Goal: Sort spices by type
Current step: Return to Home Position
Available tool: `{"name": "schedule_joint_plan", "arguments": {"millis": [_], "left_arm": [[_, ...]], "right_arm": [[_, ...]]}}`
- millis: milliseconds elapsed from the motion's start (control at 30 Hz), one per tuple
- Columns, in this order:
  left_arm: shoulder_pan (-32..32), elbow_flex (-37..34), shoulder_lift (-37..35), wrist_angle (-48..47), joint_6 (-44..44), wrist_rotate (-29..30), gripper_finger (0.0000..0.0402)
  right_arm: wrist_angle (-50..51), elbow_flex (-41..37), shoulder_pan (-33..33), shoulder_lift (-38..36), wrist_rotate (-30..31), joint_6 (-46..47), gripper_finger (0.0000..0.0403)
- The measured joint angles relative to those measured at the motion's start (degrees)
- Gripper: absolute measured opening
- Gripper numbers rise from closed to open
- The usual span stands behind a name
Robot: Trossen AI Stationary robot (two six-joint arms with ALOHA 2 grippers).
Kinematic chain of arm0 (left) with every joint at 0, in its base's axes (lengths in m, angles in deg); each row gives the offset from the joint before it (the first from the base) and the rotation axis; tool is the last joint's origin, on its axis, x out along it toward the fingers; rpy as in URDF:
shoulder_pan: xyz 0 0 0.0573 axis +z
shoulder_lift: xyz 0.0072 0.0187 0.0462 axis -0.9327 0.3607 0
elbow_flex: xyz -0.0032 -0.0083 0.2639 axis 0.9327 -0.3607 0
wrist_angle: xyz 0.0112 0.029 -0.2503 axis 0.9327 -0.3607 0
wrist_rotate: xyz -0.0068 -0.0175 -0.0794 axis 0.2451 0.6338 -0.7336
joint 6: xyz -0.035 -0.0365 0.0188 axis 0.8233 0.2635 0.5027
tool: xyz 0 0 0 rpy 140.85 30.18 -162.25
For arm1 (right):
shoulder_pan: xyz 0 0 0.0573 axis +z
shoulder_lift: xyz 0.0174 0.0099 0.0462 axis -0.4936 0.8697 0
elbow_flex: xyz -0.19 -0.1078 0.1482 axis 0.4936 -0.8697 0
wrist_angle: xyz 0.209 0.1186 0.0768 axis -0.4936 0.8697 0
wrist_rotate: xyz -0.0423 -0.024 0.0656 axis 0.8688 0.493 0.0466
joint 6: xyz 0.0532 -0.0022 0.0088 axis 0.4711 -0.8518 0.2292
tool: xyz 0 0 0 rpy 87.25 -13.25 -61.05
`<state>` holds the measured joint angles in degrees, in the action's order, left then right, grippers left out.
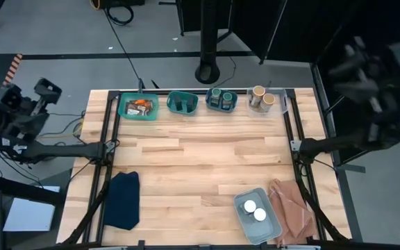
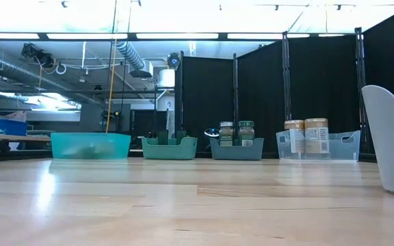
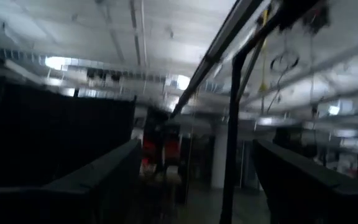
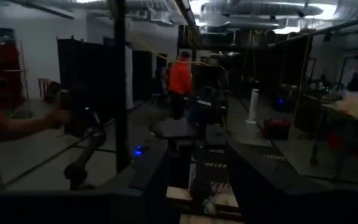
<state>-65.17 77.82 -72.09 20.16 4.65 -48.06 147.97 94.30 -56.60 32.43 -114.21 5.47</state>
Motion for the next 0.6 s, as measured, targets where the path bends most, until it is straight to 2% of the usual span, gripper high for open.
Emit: {"name": "schedule_joint_plan", "arguments": {"millis": [133, 233, 433, 600], "left_arm": [[0.0, -2.18, -0.06, -1.59, -1.15, 0.11, 0.031], [0.0, -5.4, -0.82, -0.7, -1.42, 0.15, 0.031], [0.0, -14.09, -4.55, 7.19, 0.34, -0.15, 0.031], [0.0, -20.36, -9.24, 9.07, 3.38, -2.65, 0.031]], "right_arm": [[5.89, -2.73, 0.7, -5.11, 0.42, -3.61, 0.0165], [7.34, -8.9, 0.7, -9.19, 3.1, -5.06, 0.0165], [1.83, -28.17, 0.7, -18.89, 4.4, -5.77, 0.0164], [-11.73, -48.22, 0.7, -29.34, 4.94, -2.17, 0.0164]]}}
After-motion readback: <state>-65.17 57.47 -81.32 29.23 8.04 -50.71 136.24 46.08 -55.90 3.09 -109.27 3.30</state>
